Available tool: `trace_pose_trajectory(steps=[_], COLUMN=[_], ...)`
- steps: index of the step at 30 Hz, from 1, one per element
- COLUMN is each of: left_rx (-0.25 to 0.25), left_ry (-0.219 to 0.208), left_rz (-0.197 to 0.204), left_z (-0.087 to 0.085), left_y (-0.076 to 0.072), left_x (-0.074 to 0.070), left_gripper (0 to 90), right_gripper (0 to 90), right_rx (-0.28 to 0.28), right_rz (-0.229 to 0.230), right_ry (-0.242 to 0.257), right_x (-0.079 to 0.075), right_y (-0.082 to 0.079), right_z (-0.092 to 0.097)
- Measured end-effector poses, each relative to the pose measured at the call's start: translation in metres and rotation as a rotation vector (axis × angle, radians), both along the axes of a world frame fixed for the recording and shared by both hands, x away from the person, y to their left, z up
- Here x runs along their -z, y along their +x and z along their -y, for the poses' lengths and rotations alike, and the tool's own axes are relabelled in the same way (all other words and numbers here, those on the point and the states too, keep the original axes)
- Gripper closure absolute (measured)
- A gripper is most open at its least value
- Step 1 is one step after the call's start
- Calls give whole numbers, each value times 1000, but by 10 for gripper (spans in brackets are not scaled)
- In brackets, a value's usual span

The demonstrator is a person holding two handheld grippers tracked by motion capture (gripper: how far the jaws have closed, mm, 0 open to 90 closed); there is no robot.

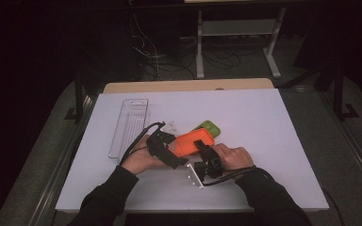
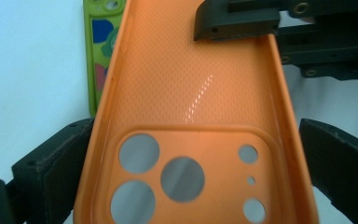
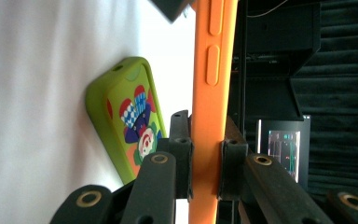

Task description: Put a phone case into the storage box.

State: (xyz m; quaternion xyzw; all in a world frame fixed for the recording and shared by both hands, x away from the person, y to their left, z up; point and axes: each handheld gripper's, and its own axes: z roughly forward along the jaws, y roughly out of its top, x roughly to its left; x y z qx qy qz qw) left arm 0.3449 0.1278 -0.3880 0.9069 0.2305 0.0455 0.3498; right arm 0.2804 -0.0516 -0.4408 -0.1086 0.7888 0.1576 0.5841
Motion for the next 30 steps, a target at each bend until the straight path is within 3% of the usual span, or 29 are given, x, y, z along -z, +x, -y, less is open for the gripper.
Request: trace_pose_trajectory(steps=[7,9,11,15,17,22,24,26,29,30], left_rx=[5,5,-11,-16,3,-46,-42,-33,-11,-19], left_ry=[-9,-16,-31,-20,-4,-42,-27,-16,13,12], left_rz=[16,19,23,25,48,20,27,27,33,31], left_z=[-9,-10,-9,-10,-11,-9,-10,-10,-12,-12], left_y=[3,3,2,2,5,1,3,3,5,5], left_x=[-6,-7,-7,-6,-6,-3,-3,-2,-3,-3], left_gripper=[0,0,0,0,0,0,0,0,0,0], right_gripper=[780,780,780,780,780,779,780,780,779,780], right_rx=[37,48,70,95,107,129,138,163,178,192], right_rz=[-22,-46,-81,-118,-153,-228,-273,-314,-364,-405], right_ry=[33,36,74,117,164,214,240,310,360,400], right_x=[-6,-9,-9,-13,-16,-19,-20,-22,-27,-28], right_y=[7,9,10,14,17,24,27,27,30,30], right_z=[11,15,19,25,29,38,41,42,47,47])
